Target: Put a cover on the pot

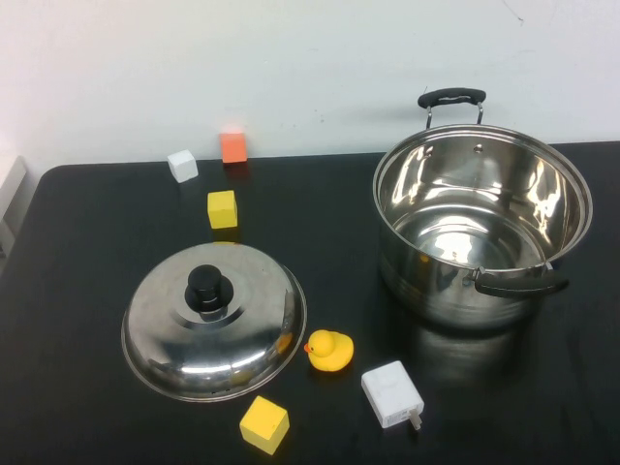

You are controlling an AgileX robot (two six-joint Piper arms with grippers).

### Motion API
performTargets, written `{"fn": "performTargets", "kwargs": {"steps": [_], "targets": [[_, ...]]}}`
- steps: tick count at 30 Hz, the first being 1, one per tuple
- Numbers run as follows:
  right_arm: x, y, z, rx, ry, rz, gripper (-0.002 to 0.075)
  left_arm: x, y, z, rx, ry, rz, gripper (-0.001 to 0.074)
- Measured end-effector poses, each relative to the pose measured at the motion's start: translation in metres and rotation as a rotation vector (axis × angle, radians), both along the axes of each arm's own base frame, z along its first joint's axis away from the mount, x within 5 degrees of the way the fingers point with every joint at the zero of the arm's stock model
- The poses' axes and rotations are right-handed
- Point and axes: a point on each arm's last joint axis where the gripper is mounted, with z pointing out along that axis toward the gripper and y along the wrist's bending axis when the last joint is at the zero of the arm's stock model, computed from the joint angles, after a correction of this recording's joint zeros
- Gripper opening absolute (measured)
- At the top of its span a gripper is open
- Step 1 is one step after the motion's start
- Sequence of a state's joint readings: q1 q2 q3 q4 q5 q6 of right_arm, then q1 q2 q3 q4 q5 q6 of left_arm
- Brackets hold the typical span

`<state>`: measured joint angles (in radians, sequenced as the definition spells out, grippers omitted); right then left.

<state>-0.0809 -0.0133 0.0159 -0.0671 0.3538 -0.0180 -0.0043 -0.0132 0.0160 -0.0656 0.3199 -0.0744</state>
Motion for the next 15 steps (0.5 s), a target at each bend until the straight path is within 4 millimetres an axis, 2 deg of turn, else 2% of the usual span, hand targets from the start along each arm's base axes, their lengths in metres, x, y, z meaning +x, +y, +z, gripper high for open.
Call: {"fn": "performTargets", "kwargs": {"steps": [6,15], "targets": [[0.000,0.000,0.000,0.000,0.000,0.000,-0.0002,0.002,0.000,0.005,-0.001,-0.063,0.004,-0.0001],[0.000,0.000,0.000,0.000,0.000,0.000,-0.0002,0.003,0.002,0.030,0.015,-0.345,0.017,-0.0001]]}}
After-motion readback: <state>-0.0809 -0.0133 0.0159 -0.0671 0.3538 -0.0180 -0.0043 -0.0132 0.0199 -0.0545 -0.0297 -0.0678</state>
